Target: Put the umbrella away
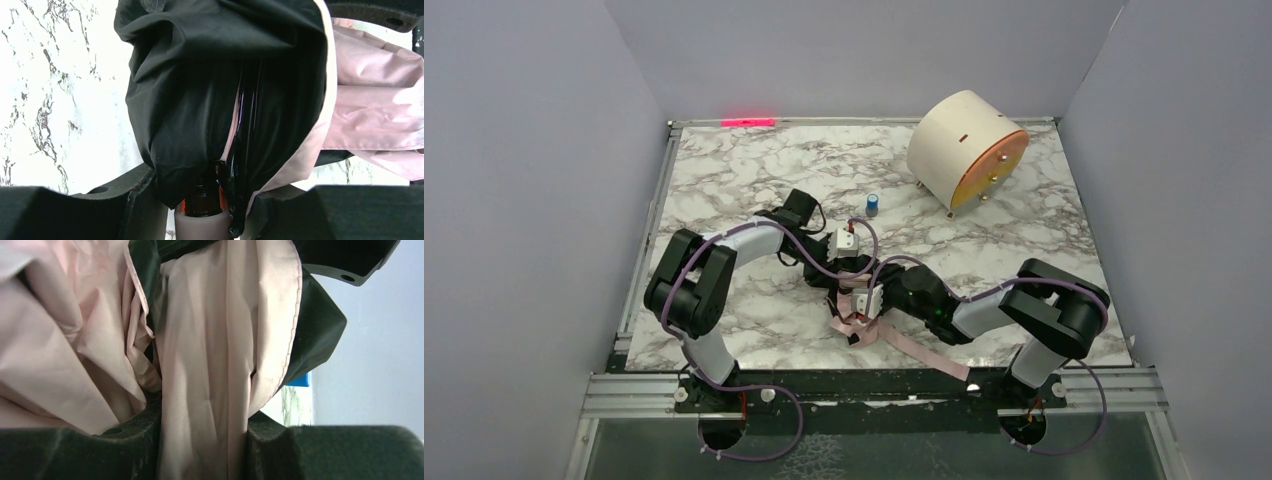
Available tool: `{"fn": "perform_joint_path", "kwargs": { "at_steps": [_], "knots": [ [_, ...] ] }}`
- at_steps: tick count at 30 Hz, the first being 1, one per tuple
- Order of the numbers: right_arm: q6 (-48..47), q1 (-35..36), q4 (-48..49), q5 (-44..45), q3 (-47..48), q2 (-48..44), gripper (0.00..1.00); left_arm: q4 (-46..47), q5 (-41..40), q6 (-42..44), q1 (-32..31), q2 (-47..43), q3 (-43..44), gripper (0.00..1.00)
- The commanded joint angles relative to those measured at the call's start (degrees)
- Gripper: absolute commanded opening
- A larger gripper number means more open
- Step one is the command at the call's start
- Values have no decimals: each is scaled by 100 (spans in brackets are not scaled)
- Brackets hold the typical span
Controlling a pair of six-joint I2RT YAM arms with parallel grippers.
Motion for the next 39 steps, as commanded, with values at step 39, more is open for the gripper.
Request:
{"fn": "perform_joint_path", "kwargs": {
  "at_steps": [39],
  "knots": [
    [8850, -212, -5485, 1267, 1390, -3647, 49, 2238, -1364, -685, -485, -782, -1300, 0]
  ]
}}
